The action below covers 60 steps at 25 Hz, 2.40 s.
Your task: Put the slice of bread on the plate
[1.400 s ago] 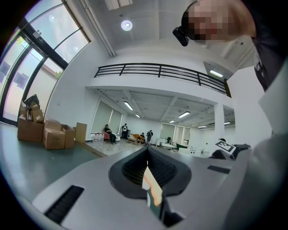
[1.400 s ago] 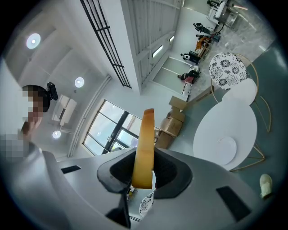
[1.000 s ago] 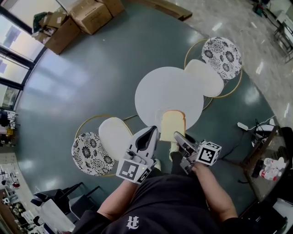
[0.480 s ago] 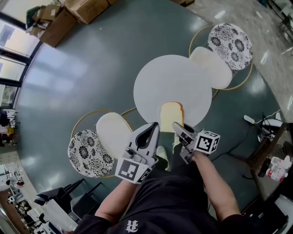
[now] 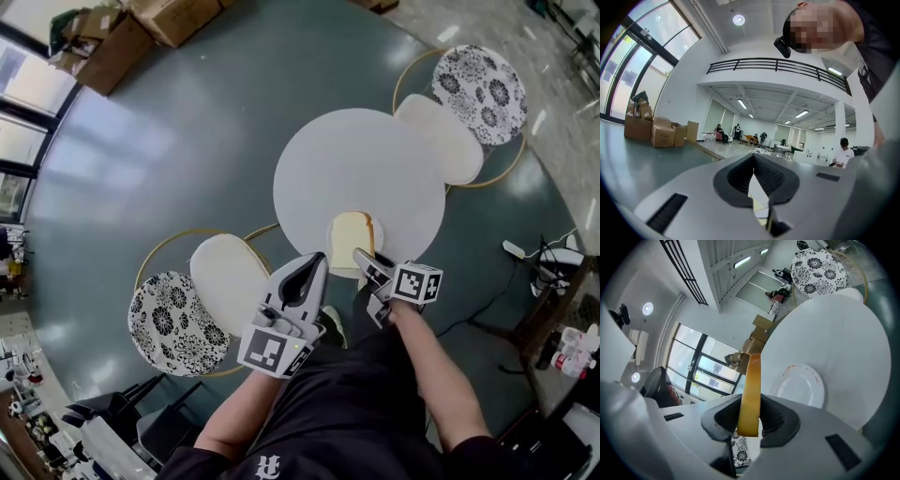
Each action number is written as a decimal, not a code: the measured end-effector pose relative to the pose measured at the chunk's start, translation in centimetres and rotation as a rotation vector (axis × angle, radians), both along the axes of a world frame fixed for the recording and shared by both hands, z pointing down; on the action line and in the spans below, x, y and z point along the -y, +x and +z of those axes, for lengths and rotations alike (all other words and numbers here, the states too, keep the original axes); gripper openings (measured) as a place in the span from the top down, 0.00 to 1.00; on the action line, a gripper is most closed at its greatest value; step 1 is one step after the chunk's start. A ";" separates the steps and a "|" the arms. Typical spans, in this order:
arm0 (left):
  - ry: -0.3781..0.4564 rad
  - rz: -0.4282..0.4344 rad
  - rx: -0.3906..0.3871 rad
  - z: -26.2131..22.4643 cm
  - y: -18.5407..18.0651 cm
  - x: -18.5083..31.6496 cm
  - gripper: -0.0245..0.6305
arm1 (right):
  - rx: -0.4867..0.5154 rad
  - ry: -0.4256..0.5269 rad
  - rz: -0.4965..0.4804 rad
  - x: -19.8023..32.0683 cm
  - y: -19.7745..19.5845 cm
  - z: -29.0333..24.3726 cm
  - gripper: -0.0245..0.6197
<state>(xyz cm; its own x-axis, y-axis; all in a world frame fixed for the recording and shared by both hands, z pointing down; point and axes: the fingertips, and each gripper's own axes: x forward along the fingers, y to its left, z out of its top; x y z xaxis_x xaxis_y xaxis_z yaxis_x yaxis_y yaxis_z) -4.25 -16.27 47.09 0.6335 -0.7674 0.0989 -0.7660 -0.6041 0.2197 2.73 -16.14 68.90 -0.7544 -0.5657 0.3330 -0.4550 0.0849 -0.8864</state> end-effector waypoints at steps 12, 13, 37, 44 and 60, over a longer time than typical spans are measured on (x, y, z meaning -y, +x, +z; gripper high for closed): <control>-0.036 -0.010 -0.005 2.8 -1.3 0.5 0.95 | -0.138 -0.048 -0.033 0.4 0.1 4.3 0.82; -0.038 -0.012 -0.005 2.8 -1.5 0.5 0.95 | -0.162 -0.048 -0.041 0.3 0.1 4.5 0.82; -0.060 -0.024 -0.006 4.0 -1.9 0.8 0.95 | -0.751 0.111 -0.158 1.2 1.9 7.0 0.62; -0.071 -0.025 0.002 4.0 -1.6 0.7 0.95 | -0.807 0.141 -0.147 1.5 2.8 6.6 0.62; -0.118 0.034 -0.004 -2.8 1.6 -1.4 0.95 | -0.592 0.351 -0.127 1.6 2.5 -12.2 0.72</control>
<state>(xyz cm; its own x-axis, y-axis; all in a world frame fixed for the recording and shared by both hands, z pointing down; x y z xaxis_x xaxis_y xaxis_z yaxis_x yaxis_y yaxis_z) -2.67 -14.88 44.31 0.6598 -0.7285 0.1842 -0.7442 -0.5997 0.2940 5.22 -17.70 56.74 -0.5697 -0.6347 0.5221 -0.8206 0.4049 -0.4033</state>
